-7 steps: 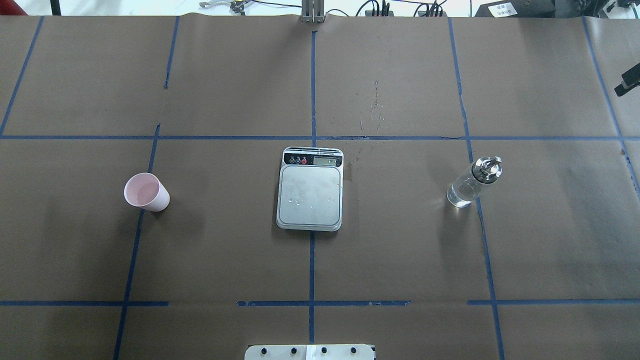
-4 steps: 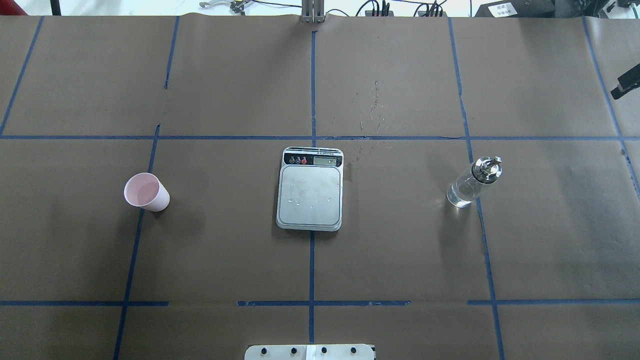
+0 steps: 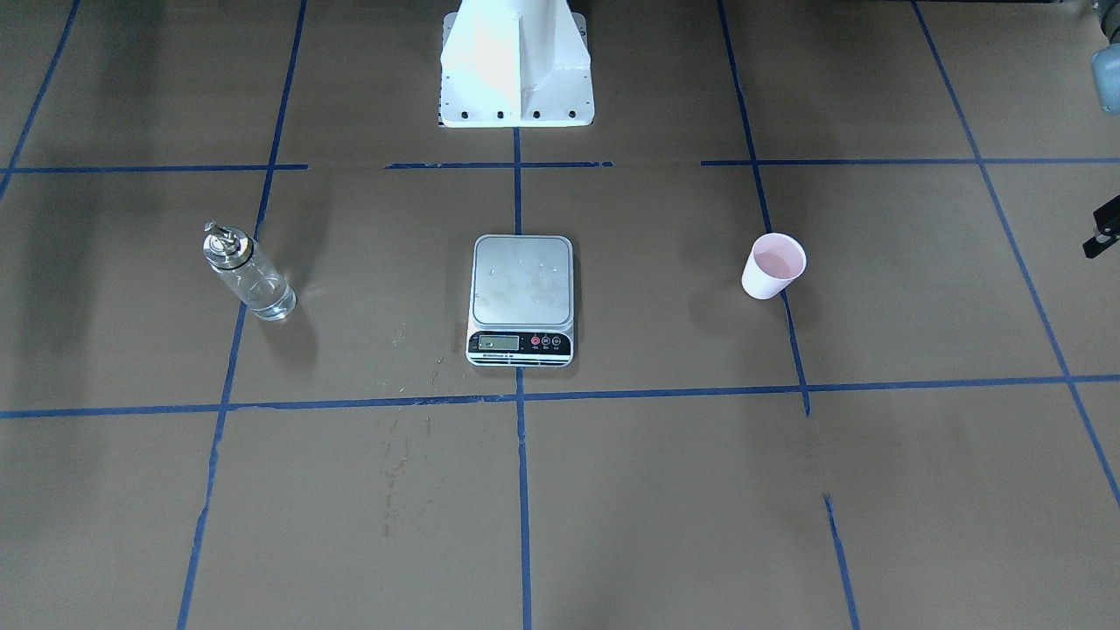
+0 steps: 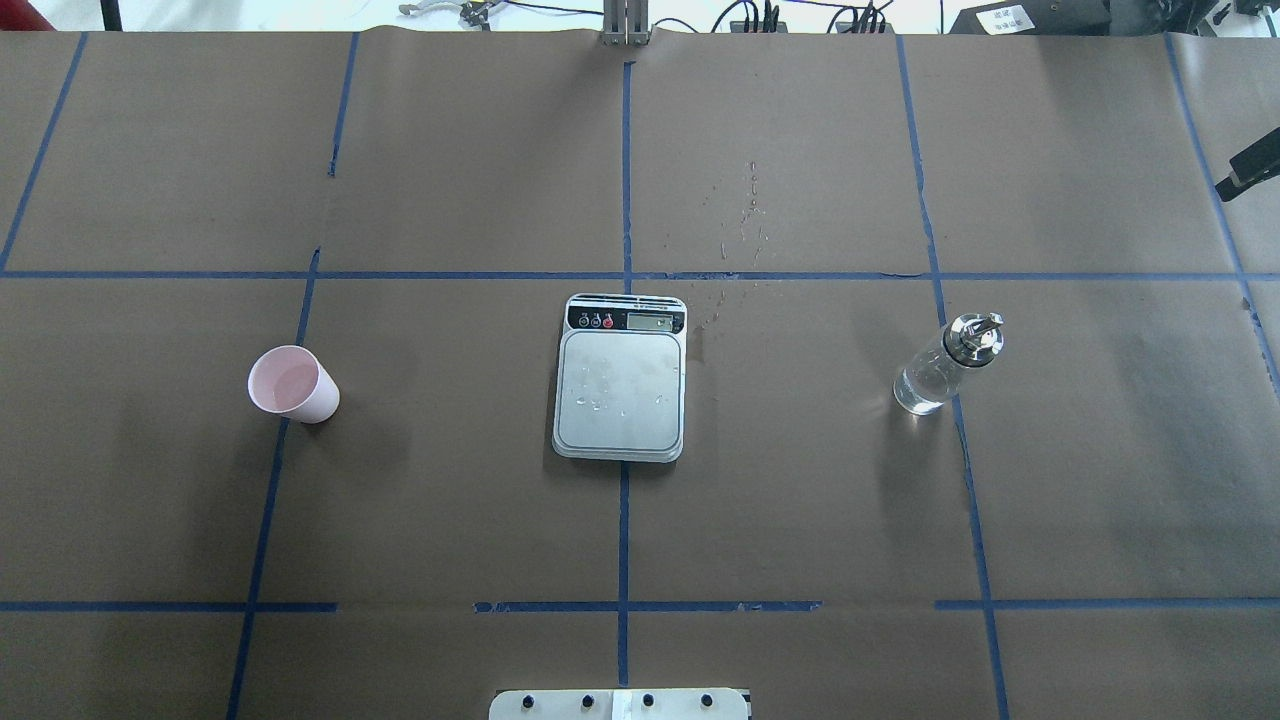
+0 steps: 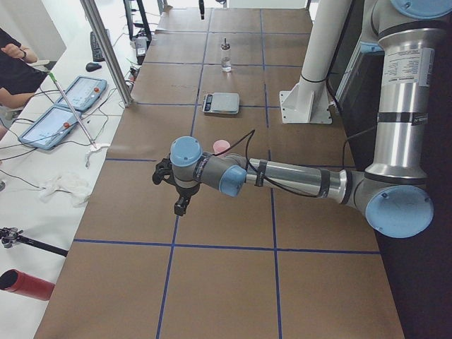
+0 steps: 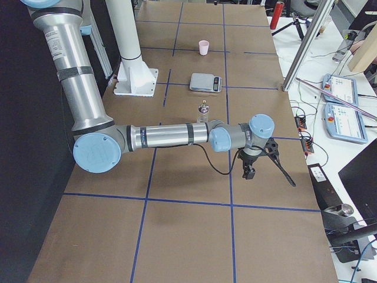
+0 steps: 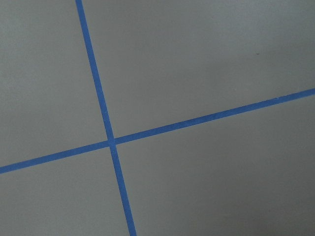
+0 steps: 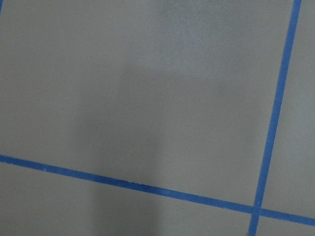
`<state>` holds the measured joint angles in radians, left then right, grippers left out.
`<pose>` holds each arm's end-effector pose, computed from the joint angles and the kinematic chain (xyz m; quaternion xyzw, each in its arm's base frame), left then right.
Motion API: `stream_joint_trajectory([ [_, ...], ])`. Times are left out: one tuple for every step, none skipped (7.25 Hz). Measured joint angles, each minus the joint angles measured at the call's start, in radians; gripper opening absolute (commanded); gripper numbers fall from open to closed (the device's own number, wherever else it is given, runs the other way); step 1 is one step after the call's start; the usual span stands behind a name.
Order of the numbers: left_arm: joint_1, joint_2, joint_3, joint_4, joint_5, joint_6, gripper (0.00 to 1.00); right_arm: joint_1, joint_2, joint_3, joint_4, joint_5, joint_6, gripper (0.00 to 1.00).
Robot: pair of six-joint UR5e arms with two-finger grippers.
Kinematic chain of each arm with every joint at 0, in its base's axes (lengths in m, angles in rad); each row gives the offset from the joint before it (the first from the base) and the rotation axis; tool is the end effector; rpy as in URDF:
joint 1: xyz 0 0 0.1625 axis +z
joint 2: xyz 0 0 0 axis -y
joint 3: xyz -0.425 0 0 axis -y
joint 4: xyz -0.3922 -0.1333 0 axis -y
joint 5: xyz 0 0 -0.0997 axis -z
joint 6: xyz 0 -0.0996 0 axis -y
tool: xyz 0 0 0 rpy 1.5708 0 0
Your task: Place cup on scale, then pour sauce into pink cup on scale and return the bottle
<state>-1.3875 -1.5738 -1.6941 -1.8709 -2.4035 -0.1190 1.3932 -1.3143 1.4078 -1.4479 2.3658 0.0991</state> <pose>0.0341 -0.5112 0.5579 0.1318 0.4199 0.1143 0.8906 -0.0467 -0.6120 0.5837 0.0455 -0.3949 -0.0777 0.9143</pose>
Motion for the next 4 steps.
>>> stream_joint_trajectory([
  [0.071,-0.010,-0.028,-0.046,-0.006,-0.158,1.00,-0.002,-0.006,0.007,0.005,-0.002,0.002,1.00],
  [0.179,-0.031,-0.077,-0.079,0.025,-0.366,1.00,-0.003,-0.008,0.014,0.006,-0.003,0.002,1.00],
  [0.281,-0.052,-0.121,-0.093,0.064,-0.525,0.98,-0.003,-0.009,0.020,0.007,-0.003,0.000,1.00],
  [0.356,-0.073,-0.144,-0.097,0.084,-0.631,0.98,-0.003,-0.010,0.025,0.007,-0.003,-0.001,1.00],
])
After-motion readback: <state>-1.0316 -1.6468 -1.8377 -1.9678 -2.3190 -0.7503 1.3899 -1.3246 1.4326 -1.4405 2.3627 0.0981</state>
